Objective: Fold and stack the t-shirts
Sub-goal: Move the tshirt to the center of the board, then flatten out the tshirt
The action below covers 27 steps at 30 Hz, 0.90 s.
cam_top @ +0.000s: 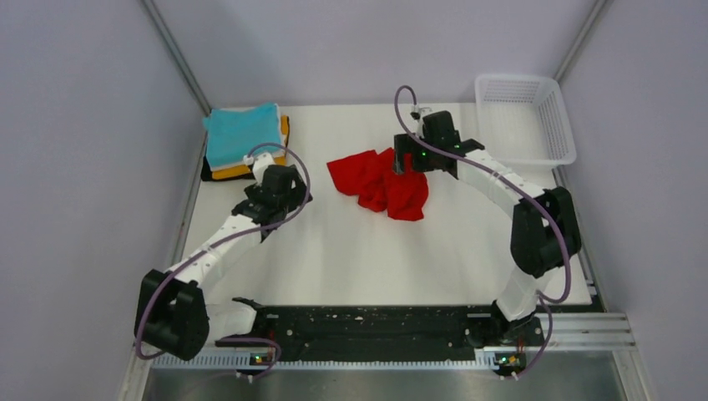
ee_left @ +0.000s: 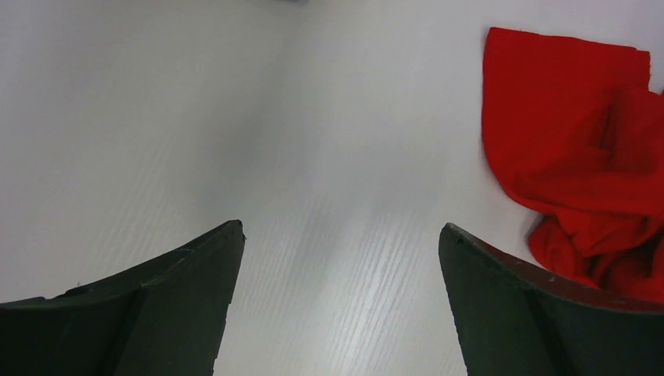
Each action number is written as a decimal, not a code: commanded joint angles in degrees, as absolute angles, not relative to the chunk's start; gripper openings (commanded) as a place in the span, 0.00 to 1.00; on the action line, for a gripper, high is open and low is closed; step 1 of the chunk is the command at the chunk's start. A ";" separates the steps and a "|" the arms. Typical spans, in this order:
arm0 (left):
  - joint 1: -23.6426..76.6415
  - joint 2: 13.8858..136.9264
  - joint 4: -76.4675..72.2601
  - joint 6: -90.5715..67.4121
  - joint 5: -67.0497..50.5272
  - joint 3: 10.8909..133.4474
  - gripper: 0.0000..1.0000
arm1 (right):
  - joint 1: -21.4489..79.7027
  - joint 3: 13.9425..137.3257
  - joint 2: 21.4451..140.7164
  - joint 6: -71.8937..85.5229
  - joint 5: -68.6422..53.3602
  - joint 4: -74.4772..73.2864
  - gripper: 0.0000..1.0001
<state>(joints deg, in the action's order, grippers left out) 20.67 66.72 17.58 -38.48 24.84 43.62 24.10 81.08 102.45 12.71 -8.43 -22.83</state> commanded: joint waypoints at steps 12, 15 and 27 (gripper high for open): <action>17.49 101.22 15.81 -37.54 -0.61 73.40 0.99 | 23.80 57.52 75.19 14.36 12.31 -15.44 0.99; 17.49 106.77 17.37 -38.85 -4.96 76.86 0.99 | 23.79 54.02 72.65 17.35 13.70 -15.98 0.99; 18.37 115.00 23.76 -42.77 -9.12 80.66 0.90 | 23.77 47.34 64.70 19.77 17.36 -14.67 0.99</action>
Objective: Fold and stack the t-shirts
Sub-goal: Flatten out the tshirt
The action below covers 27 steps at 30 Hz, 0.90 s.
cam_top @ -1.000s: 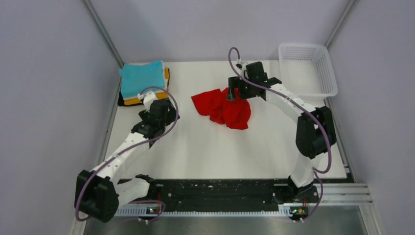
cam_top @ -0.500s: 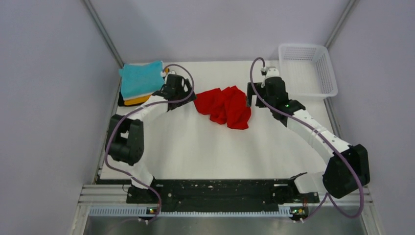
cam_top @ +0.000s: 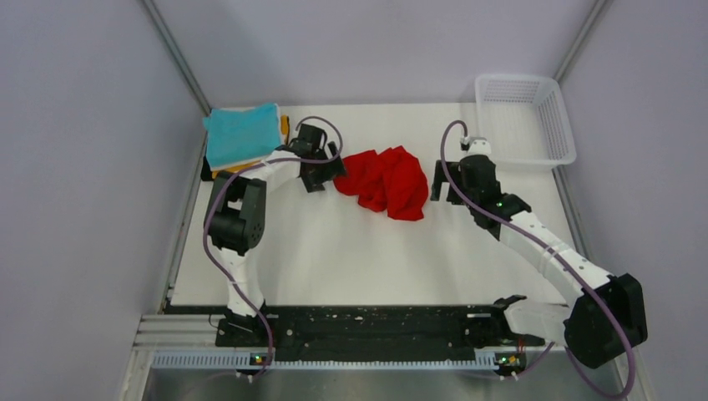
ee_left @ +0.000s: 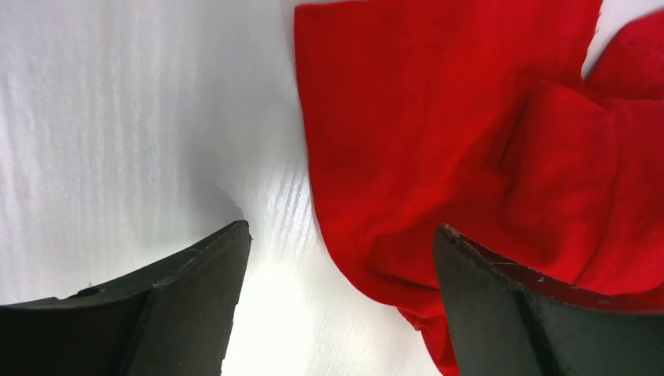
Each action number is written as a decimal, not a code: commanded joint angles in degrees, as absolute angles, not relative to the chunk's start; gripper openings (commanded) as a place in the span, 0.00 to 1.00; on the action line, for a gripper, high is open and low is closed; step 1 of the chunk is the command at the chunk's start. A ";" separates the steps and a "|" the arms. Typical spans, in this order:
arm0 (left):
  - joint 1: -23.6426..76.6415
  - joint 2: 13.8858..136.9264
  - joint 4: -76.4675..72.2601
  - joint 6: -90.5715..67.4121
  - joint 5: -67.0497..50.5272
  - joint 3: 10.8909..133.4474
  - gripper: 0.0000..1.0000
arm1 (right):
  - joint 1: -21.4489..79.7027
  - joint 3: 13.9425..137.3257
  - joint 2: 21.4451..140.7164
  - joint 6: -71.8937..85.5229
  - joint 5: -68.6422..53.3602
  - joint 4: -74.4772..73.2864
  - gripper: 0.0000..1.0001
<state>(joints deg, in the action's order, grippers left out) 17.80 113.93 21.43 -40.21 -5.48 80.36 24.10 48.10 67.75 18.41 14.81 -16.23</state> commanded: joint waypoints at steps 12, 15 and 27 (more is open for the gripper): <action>20.64 114.63 18.74 -51.81 -15.20 73.80 0.77 | 23.69 46.32 62.20 19.69 18.07 -16.20 0.99; 20.65 115.66 18.53 -53.57 -12.00 74.68 0.69 | 23.73 46.40 61.70 19.53 17.72 -16.25 0.99; 20.56 119.68 15.44 -53.75 -9.66 80.02 0.00 | 22.43 45.31 62.01 24.54 15.35 -17.17 0.99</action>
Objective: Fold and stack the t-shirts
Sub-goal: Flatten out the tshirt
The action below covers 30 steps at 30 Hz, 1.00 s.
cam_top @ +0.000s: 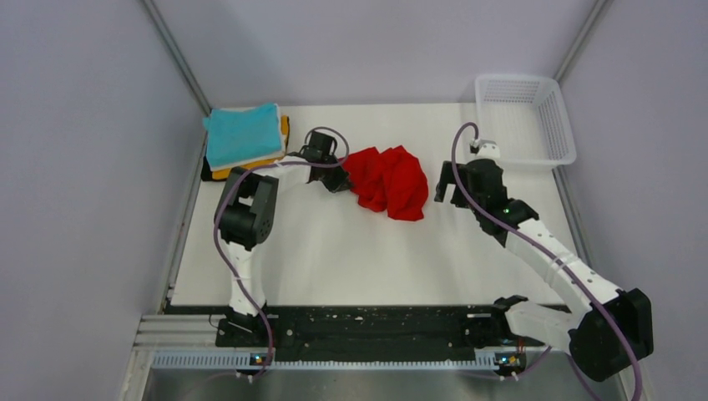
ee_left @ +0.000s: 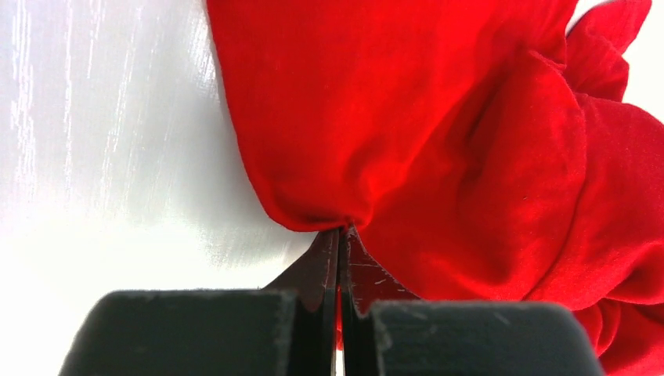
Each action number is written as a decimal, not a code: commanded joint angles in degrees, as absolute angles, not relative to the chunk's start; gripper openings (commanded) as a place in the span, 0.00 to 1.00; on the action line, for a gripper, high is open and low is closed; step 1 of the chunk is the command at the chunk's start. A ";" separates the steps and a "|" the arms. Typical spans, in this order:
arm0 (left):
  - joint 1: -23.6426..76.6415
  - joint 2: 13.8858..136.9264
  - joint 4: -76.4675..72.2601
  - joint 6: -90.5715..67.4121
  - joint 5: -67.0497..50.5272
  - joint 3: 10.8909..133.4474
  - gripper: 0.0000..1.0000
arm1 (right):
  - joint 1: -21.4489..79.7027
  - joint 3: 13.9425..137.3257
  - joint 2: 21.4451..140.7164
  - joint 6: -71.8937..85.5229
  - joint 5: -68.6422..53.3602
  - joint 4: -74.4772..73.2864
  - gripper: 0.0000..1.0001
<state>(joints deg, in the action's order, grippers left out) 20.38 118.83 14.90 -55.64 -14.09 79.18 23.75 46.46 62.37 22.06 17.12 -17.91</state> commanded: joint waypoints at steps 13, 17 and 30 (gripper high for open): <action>20.12 109.27 17.42 -50.51 -3.15 74.00 0.00 | 15.82 51.05 88.23 23.71 -9.77 -2.08 0.74; 20.00 108.51 17.96 -50.09 -2.53 73.89 0.00 | 15.76 53.69 95.57 25.72 -16.03 3.60 0.68; 19.87 106.77 19.53 -48.26 -0.53 74.65 0.00 | 15.80 54.87 102.02 27.76 -23.21 16.42 0.06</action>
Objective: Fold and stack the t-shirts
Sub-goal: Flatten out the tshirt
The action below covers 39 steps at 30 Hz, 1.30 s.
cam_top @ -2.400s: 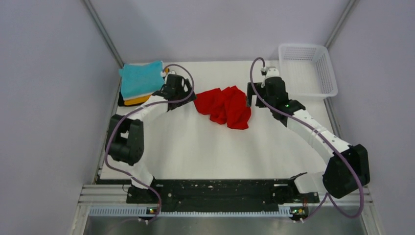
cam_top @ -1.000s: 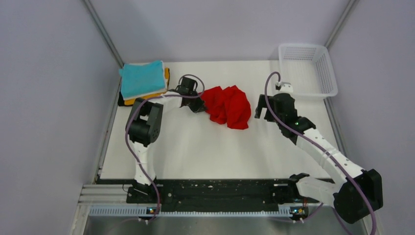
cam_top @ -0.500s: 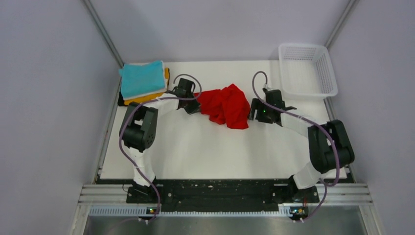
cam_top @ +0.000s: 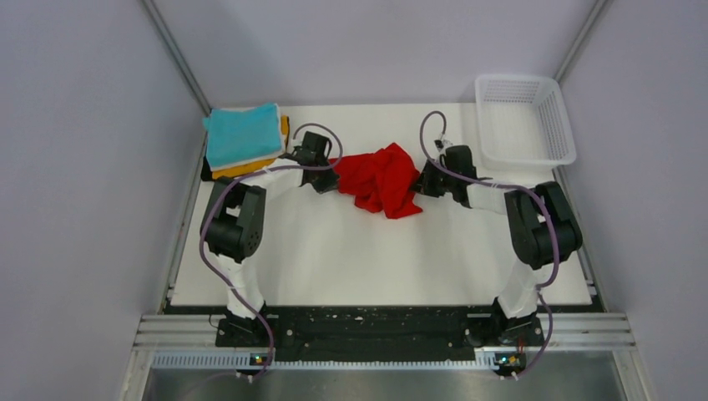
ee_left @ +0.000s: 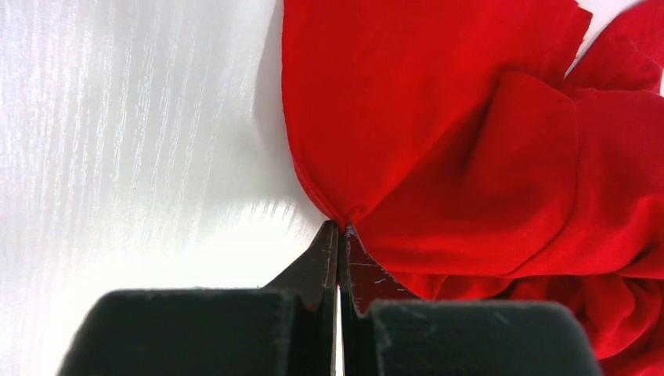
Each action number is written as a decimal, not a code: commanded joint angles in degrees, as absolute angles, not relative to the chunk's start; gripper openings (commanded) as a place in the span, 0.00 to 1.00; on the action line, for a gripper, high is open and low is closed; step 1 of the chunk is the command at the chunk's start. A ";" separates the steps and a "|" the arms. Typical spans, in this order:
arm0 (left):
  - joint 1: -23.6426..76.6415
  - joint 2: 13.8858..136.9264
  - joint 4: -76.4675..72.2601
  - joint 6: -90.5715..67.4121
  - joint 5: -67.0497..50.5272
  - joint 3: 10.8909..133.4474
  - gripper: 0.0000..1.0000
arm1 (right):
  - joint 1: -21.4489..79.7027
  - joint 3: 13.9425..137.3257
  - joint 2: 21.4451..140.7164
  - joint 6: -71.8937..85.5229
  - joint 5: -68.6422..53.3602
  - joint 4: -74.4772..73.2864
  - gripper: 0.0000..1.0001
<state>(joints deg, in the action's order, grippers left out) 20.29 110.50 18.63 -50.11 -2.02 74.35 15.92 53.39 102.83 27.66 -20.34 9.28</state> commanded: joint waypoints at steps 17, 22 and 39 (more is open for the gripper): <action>17.40 80.55 10.98 -33.94 19.11 76.24 0.00 | 15.66 67.37 74.05 6.60 7.78 -12.70 0.00; 17.38 67.78 1.34 -25.77 18.92 74.81 0.00 | 15.70 74.81 66.68 3.26 2.38 -12.67 0.00; 17.48 39.62 -4.47 -14.91 7.81 80.02 0.00 | 15.73 95.53 50.22 0.36 -26.21 -21.00 0.00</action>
